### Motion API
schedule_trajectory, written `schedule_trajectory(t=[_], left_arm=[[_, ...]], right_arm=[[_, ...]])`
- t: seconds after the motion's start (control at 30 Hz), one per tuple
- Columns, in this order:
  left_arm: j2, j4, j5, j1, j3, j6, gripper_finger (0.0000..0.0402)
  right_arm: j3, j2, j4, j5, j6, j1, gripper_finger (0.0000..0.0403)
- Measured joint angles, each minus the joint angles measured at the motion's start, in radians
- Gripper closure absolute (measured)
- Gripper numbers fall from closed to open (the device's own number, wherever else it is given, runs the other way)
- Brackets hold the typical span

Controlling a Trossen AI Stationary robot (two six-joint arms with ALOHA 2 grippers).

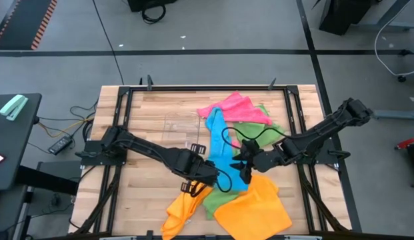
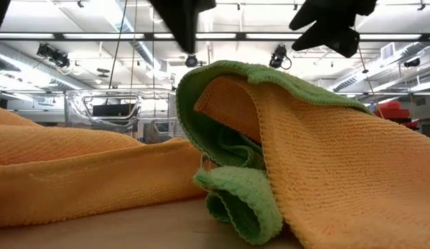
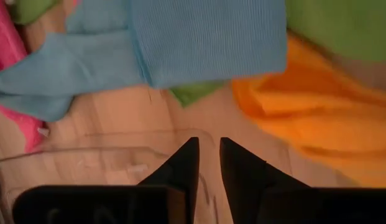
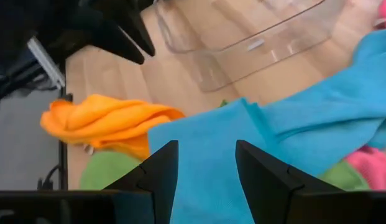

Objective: Fold microfiber towels
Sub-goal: Fold the left blue towel

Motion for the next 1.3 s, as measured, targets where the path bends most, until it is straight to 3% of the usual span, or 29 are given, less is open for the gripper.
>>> schedule_trajectory(t=[0.3, 0.43, 0.57, 0.67, 0.8, 1.03, 1.3], left_arm=[[0.064, 0.327, 0.028, -0.033, 0.001, -0.08, 0.0318], [0.094, 0.362, 0.035, -0.055, 0.001, -0.155, 0.0294], [0.141, 0.345, 0.126, -0.072, 0.001, -0.229, 0.0259], [0.178, 0.331, 0.137, -0.088, 0.0, -0.233, 0.0236], [0.202, 0.334, 0.107, -0.1, 0.0, -0.238, 0.0216], [0.202, 0.341, -0.094, -0.114, 0.0, -0.261, 0.0209], [0.237, 0.396, -0.11, -0.12, 0.0, -0.261, 0.0196]], right_arm=[[0.0, 0.063, -0.009, -0.013, -0.021, 0.082, 0.0233], [0.0, 0.054, -0.04, -0.036, -0.009, 0.097, 0.0233], [0.0, 0.032, -0.107, -0.035, -0.001, 0.105, 0.0233], [0.0, 0.036, -0.16, -0.037, -0.002, 0.106, 0.0226], [0.0, 0.059, -0.177, -0.057, -0.029, 0.107, 0.0202], [0.0, 0.081, -0.156, -0.087, -0.096, 0.125, 0.0136], [0.0, 0.198, -0.062, -0.067, -0.218, 0.211, 0.0103]])
